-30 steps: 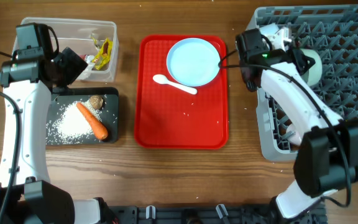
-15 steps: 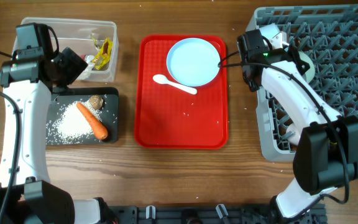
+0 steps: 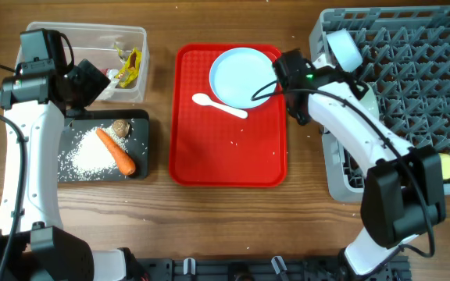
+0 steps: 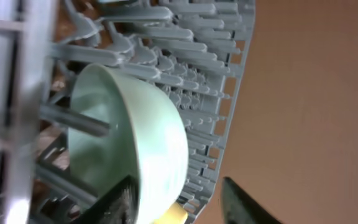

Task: Sort waste into correct bins and load items into the dishwasher rack
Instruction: 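Carry the mint green bowl into the dish rack and release it, then reach the right gripper to the white plate and grasp its rim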

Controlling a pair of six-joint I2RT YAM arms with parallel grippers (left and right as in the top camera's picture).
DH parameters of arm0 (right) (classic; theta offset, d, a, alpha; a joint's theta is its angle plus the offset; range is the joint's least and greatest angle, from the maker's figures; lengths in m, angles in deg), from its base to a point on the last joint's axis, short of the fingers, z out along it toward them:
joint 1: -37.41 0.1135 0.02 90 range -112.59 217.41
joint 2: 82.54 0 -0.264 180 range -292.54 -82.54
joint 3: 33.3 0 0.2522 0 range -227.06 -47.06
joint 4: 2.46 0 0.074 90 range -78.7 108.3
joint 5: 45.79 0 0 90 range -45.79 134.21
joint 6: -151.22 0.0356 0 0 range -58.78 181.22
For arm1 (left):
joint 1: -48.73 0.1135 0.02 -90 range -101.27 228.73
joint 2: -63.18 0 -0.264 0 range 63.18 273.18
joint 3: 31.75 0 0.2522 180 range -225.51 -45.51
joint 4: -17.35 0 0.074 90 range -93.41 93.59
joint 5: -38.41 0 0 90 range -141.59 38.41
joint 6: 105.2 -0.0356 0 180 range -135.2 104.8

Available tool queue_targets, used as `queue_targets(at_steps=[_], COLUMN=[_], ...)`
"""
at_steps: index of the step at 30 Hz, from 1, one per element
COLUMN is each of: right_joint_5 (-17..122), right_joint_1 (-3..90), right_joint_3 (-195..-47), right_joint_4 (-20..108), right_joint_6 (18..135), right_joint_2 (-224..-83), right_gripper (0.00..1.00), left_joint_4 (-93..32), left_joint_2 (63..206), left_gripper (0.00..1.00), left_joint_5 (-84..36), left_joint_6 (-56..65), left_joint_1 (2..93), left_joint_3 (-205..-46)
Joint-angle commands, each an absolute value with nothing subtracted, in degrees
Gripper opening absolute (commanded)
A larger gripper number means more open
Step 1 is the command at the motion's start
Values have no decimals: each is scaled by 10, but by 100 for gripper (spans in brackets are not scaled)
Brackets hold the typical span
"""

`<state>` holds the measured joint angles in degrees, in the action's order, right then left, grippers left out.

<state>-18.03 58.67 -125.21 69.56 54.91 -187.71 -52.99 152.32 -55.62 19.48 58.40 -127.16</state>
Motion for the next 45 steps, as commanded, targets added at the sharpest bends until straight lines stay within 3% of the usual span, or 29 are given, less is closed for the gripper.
queue_targets(at_steps=[1, 4, 10, 13, 16, 24, 28, 32, 36, 45], right_joint_5=[-169, -170, -170, -150, -43, 483, 490, 426, 432, 507], right_joint_1=[608, 608, 608, 613, 636, 668, 668, 657, 616, 541], right_joint_3=[-1253, -1254, -1269, -1298, -1327, -1329, -1321, -1317, -1317, -1317], right_joint_4=[705, 698, 643, 622, 620, 565, 510, 452, 448, 445], right_joint_6=[552, 555, 585, 605, 630, 642, 686, 767, 846, 847], right_joint_2=[-1886, -1886, -1869, -1837, -1804, -1780, -1787, -1848, -1927, -2025], right_gripper=[54, 79, 100, 100, 100, 100, 100, 85, 79, 56], left_joint_4=[-528, -528, -528, -528, -528, -528, -528, -528, -528, -528], left_joint_2=[1520, 1520, 1520, 1520, 1520, 1520, 1520, 1520, 1520, 1520], left_gripper=[100, 100, 100, 100, 100, 100, 100, 100, 100, 100], left_joint_5=[-562, -562, -562, -562, -562, -562, -562, -562, -562, -562], left_joint_6=[202, 202, 202, 202, 202, 202, 202, 202, 202, 202], left_joint_1=[586, 586, 586, 586, 586, 586, 586, 586, 586, 586], left_joint_3=[-1273, -1273, -1273, -1273, -1273, -1273, -1273, -1273, -1273, -1273])
